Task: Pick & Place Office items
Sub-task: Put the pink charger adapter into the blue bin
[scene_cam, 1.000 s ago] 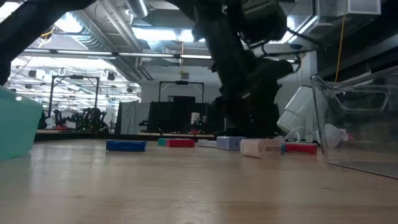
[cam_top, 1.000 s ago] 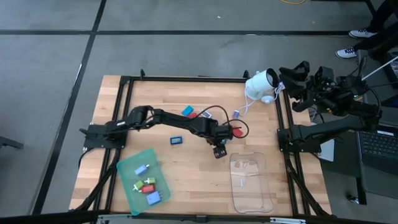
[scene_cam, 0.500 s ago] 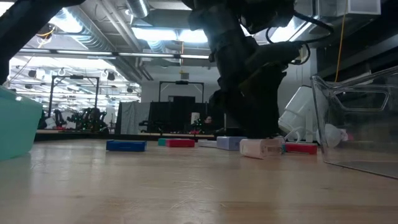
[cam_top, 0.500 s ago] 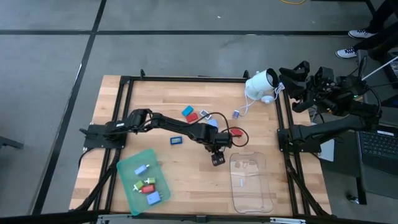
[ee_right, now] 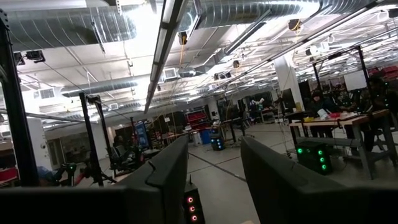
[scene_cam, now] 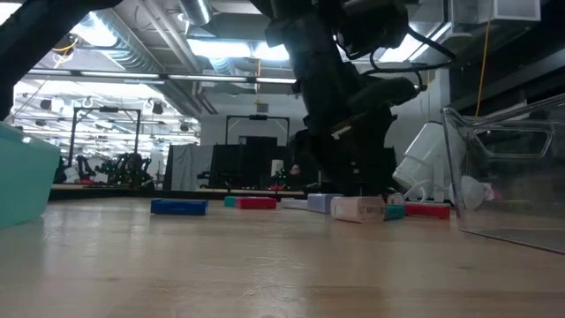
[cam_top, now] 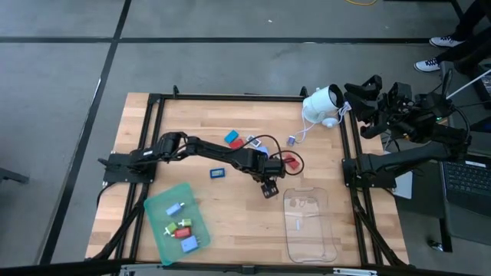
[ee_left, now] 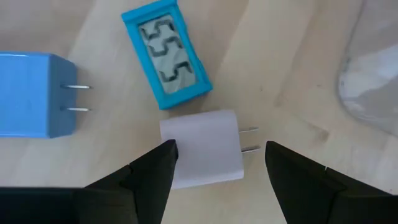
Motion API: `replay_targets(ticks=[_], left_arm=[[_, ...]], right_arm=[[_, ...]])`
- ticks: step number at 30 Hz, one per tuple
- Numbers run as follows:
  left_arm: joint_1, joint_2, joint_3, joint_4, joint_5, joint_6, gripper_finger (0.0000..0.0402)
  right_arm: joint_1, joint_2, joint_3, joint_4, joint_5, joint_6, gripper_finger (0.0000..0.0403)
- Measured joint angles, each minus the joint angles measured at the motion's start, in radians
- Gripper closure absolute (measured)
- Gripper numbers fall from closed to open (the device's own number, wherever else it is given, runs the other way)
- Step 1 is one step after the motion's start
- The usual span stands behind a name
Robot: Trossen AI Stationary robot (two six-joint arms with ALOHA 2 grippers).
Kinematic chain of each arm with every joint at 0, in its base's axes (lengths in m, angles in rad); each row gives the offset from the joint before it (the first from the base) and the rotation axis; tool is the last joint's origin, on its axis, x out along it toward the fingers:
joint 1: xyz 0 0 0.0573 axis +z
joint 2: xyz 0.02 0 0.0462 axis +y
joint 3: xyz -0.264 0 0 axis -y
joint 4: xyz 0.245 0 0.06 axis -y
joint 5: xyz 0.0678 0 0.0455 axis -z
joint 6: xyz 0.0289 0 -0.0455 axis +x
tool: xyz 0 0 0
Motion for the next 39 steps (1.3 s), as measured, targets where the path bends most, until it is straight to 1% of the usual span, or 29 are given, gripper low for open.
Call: replay_targets(ticks=[3, 6, 9, 17, 22, 27, 31, 35, 39], left_arm=[[0.004, -0.002, 0.008, -0.017, -0.008, -0.01, 0.0157], [0.01, 0.002, 0.05, -0.089, -0.014, 0.001, 0.0157], [0.016, 0.004, 0.077, -0.111, -0.024, 0.009, 0.0157], [0.029, 0.002, 0.078, -0.127, -0.009, -0.02, 0.0157], [0.03, 0.002, 0.078, -0.155, -0.028, -0.01, 0.0157], [0.042, 0.002, 0.078, -0.19, 0.002, 0.004, 0.0156], [0.045, 0.0, 0.077, -0.184, 0.007, 0.006, 0.0143], [0.049, 0.008, 0.074, -0.168, 0.052, -0.003, 0.0123], [0.049, 0.026, 0.071, -0.17, 0.046, -0.008, 0.0109]], right_arm=[[0.0, 0.0, 0.0, 0.0, 0.0, 0.0, 0.0247], [0.0, 0.0, 0.0, 0.0, 0.0, 0.0, 0.0247], [0.0, 0.0, 0.0, 0.0, 0.0, -0.001, 0.0247], [0.0, 0.0, 0.0, 0.0, 0.0, -0.012, 0.0247], [0.0, 0.0, 0.0, 0.0, 0.0, -0.023, 0.0247], [0.0, 0.0, 0.0, 0.0, 0.0, -0.024, 0.0247], [0.0, 0.0, 0.0, 0.0, 0.0, -0.024, 0.0247], [0.0, 0.0, 0.0, 0.0, 0.0, -0.02, 0.0247], [0.0, 0.0, 0.0, 0.0, 0.0, -0.019, 0.0247]])
